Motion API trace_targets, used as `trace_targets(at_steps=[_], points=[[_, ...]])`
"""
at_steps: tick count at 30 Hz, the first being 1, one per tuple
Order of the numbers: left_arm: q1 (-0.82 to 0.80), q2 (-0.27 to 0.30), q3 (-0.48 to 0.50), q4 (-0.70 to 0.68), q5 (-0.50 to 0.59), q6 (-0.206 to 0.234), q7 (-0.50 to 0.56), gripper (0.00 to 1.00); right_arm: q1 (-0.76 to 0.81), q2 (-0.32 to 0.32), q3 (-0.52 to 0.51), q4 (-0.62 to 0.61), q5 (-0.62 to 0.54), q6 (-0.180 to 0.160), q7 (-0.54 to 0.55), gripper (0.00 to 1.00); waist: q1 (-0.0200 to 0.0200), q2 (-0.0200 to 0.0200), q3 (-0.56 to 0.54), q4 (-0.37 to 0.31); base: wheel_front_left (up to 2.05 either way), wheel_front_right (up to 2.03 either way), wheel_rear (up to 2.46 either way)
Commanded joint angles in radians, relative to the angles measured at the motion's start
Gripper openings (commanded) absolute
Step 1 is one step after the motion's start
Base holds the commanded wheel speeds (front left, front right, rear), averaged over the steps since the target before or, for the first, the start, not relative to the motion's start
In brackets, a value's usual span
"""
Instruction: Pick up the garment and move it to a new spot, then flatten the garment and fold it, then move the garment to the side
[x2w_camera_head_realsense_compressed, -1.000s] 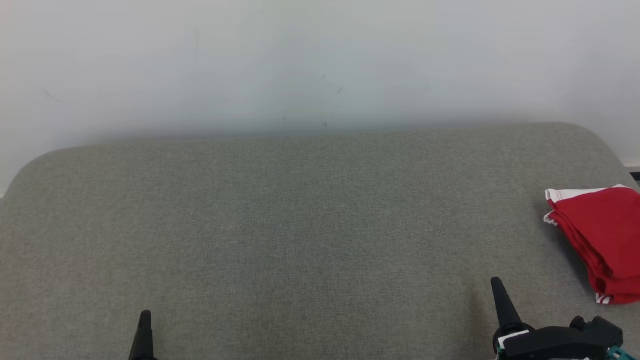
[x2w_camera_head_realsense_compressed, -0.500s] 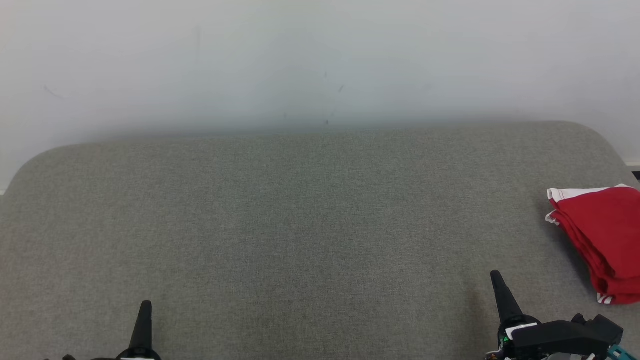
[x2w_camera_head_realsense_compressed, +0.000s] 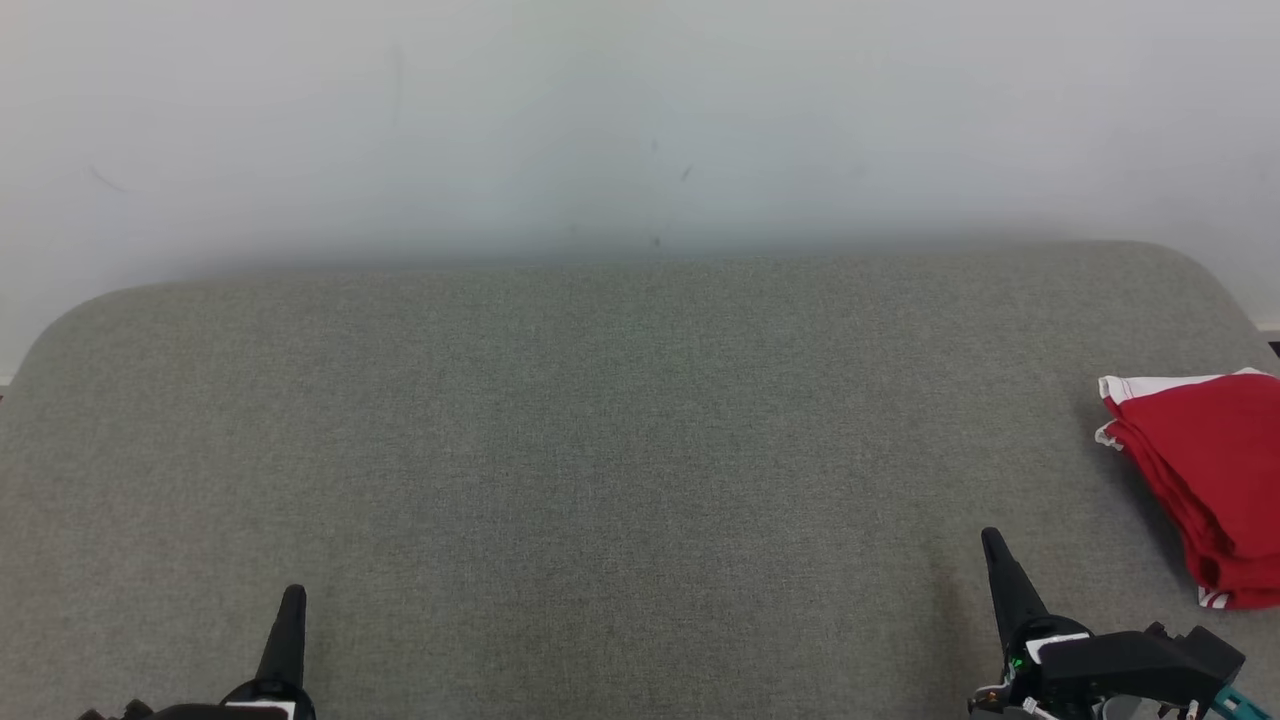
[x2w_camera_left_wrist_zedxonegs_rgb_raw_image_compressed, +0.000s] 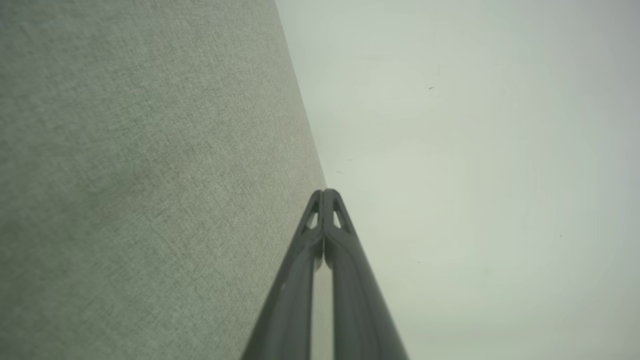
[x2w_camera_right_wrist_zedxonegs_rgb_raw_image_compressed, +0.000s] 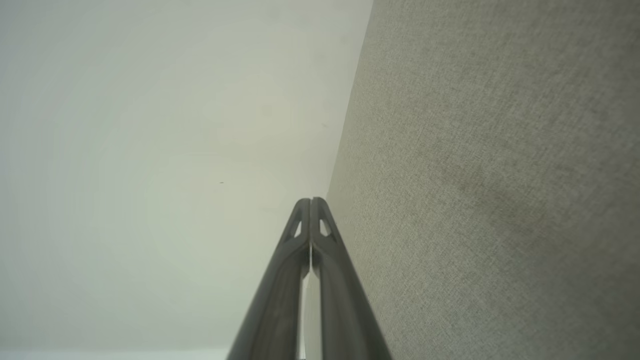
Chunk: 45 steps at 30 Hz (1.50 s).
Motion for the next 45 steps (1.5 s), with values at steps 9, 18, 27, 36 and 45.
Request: trace_targets(at_steps=[9, 18, 27, 36, 45], points=[[-0.029, 0.005, 0.007, -0.008, -0.079, -0.010, 0.022, 0.00, -0.020, 0.004, -0.005, -0.009, 0.089, -0.002, 0.017, 0.00, 0.0001, -0.0001, 0.003, 0.002, 0.00, 0.00, 0.00], [-0.040, 0.005, 0.010, -0.008, -0.141, -0.014, 0.039, 0.00, -0.028, 0.004, -0.008, -0.010, 0.157, -0.002, 0.032, 0.00, 0.0001, -0.0001, 0.006, 0.005, 0.00, 0.00, 0.00], [-0.049, 0.005, 0.013, -0.009, -0.198, -0.017, 0.056, 0.00, -0.035, 0.005, -0.011, -0.011, 0.220, -0.002, 0.044, 0.00, 0.0001, -0.0001, 0.009, 0.007, 0.00, 0.00, 0.00], [-0.051, 0.005, 0.014, -0.009, -0.207, -0.017, 0.056, 0.00, -0.035, 0.005, -0.011, -0.010, 0.225, -0.002, 0.045, 0.00, 0.0001, -0.0001, 0.010, 0.007, 0.00, 0.00, 0.00], [-0.051, 0.005, 0.013, -0.009, -0.207, -0.017, 0.056, 0.00, -0.035, 0.005, -0.011, -0.010, 0.225, -0.002, 0.045, 0.00, 0.0001, -0.0001, 0.010, 0.007, 0.00, 0.00, 0.00]])
